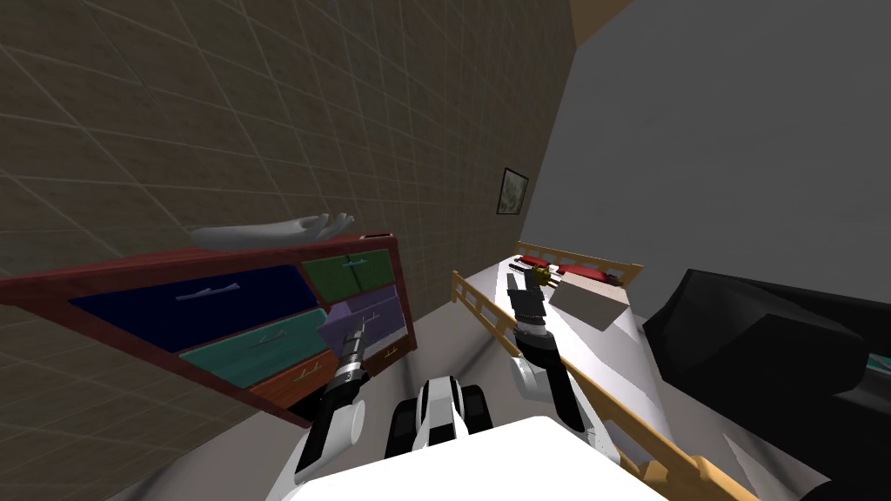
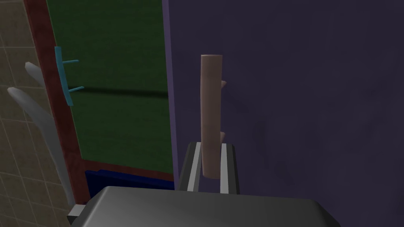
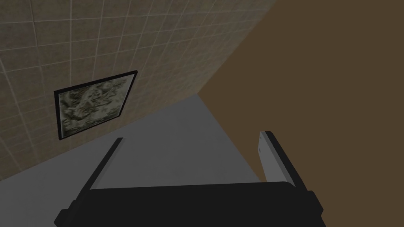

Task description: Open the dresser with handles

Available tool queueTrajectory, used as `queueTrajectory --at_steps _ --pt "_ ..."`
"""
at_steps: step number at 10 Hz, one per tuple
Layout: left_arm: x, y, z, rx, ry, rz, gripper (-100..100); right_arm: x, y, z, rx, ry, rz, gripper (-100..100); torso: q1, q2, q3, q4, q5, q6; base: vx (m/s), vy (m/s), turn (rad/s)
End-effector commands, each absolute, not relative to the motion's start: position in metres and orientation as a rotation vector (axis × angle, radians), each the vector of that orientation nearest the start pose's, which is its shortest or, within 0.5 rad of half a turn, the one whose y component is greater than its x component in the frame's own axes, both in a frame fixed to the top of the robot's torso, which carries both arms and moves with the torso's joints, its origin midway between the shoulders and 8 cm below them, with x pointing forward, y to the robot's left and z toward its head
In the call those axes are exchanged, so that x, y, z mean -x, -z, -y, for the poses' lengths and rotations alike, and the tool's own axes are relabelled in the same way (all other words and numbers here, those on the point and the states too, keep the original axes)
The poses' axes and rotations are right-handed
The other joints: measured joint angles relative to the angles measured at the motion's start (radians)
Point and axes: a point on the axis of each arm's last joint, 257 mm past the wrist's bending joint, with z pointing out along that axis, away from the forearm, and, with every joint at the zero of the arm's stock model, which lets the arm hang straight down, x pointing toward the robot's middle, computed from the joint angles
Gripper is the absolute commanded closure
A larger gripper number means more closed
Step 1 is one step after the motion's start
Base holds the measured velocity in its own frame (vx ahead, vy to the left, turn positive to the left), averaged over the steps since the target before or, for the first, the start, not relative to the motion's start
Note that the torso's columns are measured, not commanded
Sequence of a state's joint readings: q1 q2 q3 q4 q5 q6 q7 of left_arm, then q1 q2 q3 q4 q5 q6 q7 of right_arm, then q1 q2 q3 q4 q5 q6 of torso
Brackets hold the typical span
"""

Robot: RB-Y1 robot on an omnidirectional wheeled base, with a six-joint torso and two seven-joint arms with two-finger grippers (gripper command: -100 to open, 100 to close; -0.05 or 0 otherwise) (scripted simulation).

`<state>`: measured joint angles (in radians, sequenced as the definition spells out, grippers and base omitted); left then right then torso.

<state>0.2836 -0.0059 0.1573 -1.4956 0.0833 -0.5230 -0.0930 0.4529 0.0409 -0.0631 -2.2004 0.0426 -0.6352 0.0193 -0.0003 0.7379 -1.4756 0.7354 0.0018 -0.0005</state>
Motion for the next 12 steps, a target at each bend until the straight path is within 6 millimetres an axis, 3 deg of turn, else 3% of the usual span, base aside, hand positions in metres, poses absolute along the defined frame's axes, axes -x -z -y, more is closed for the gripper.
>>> queueTrajectory --at_steps 1,2,10,11,12 --pt "-0.419 0.266 -0.354 1.153 1.008 -0.927 100 -0.336 -0.029 0.291 -0.567 -1.233 -0.539 0 0.001 -0.001 -0.001 0.000 0.000 0.000 -0.169 -0.079 0.009" --pt "-0.424 0.250 -0.357 1.145 1.012 -0.918 -100 -0.336 -0.029 0.291 -0.567 -1.233 -0.539 0 0.002 -0.001 -0.001 0.000 0.000 0.001 -0.097 -0.046 0.004" --pt "-0.435 0.205 -0.365 1.143 1.010 -0.919 -100 -0.336 -0.029 0.291 -0.567 -1.232 -0.540 0 0.000 0.001 0.000 0.003 -0.002 0.000 -0.004 -0.004 -0.002" --pt "-0.433 0.211 -0.363 1.148 1.008 -0.922 -100 -0.336 -0.029 0.291 -0.567 -1.232 -0.540 0 -0.001 0.002 0.000 0.005 -0.004 0.000 0.000 0.000 0.000" --pt "-0.434 0.211 -0.363 1.152 1.006 -0.925 0 -0.336 -0.029 0.291 -0.567 -1.232 -0.540 0 -0.001 0.002 0.001 0.004 -0.003 0.000 0.000 0.000 0.000"
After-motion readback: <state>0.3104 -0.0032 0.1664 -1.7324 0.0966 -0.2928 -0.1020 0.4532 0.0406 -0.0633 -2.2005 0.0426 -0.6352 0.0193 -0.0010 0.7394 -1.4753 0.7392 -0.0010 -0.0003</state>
